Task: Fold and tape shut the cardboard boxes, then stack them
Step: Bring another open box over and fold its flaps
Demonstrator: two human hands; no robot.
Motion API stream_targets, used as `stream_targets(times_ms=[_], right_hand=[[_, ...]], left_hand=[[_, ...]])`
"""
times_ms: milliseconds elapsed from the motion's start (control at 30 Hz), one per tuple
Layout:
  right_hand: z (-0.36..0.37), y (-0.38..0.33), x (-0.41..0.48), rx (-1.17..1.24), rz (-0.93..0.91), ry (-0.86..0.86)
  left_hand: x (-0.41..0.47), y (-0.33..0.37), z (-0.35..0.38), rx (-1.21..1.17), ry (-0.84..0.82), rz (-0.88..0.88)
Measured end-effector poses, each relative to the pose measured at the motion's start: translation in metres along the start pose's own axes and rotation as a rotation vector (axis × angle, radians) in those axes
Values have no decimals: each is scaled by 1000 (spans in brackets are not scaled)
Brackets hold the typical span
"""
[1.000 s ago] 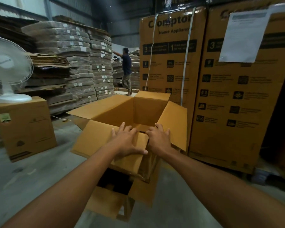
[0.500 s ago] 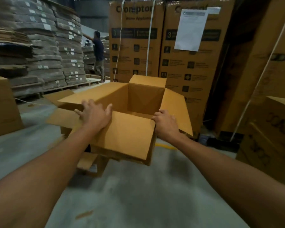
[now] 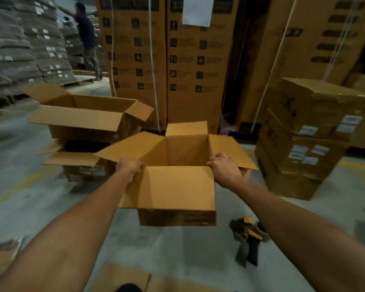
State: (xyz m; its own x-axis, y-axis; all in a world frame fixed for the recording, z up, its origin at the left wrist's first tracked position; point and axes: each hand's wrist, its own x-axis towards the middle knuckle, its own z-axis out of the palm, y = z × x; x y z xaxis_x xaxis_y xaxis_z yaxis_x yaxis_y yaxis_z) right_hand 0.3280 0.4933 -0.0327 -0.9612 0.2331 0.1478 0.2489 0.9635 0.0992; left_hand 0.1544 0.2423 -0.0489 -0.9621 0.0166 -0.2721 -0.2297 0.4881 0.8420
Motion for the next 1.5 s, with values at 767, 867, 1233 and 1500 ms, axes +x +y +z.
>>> stream_targets(times_ms=[767, 867, 1233, 1500], right_hand=[[214, 29, -19, -14, -14, -498], [221, 28, -27, -10, -18, -478], [181, 31, -48, 184, 47, -387], [138, 13, -80, 457, 294, -112]], left_hand=[[77, -150, 129, 121, -197, -285], [75, -158, 133, 177, -161, -234], [62, -112, 98, 406, -462, -234], [7, -81, 66, 280, -300, -133]])
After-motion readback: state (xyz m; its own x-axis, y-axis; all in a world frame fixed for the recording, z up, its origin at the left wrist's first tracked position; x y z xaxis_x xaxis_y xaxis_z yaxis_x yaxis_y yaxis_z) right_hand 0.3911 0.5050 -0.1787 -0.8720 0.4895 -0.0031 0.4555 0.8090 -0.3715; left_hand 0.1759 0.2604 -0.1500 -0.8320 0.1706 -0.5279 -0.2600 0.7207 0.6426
